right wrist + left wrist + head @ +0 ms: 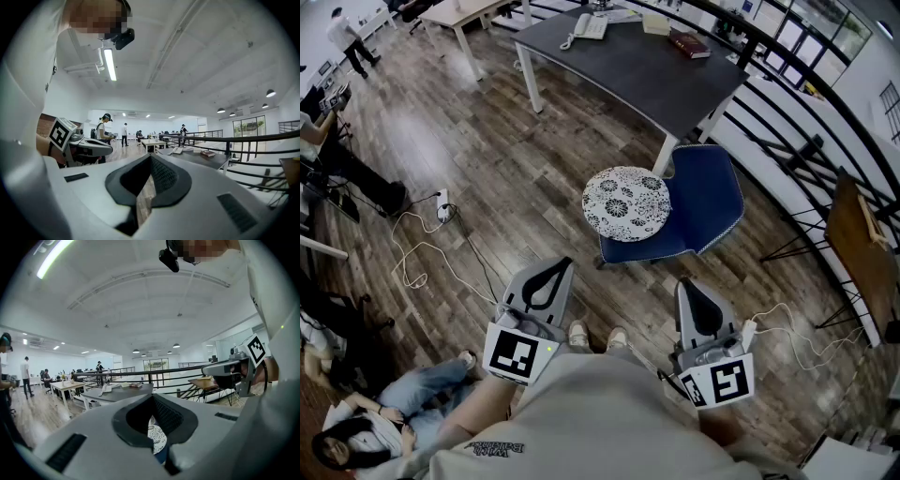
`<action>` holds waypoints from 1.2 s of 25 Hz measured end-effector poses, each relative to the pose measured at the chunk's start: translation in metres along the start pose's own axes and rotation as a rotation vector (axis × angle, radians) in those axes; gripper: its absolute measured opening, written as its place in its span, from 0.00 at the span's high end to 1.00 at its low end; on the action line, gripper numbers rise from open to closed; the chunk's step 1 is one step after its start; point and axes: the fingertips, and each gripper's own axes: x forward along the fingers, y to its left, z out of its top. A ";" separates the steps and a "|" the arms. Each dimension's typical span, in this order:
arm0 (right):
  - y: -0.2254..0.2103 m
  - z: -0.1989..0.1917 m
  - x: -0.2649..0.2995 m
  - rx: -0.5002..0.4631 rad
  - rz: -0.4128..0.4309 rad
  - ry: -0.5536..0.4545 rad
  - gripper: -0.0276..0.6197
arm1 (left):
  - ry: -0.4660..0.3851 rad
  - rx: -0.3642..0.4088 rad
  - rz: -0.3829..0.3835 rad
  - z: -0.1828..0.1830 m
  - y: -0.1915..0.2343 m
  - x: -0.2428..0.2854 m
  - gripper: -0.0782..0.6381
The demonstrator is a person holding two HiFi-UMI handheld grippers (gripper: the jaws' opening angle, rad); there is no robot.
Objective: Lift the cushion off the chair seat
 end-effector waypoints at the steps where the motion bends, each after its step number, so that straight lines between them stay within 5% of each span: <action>1: -0.001 -0.001 0.000 -0.004 0.002 0.000 0.95 | 0.000 -0.010 -0.004 0.000 -0.002 0.001 0.88; 20: -0.020 -0.022 -0.008 0.041 0.013 0.040 0.95 | 0.032 -0.062 -0.056 -0.006 -0.032 0.019 0.88; 25: -0.024 -0.019 -0.013 0.136 0.039 -0.046 0.95 | 0.086 -0.083 -0.034 -0.021 -0.037 0.021 0.88; 30: -0.026 -0.028 -0.018 0.105 0.048 -0.034 0.95 | 0.082 -0.079 -0.019 -0.023 -0.045 0.022 0.88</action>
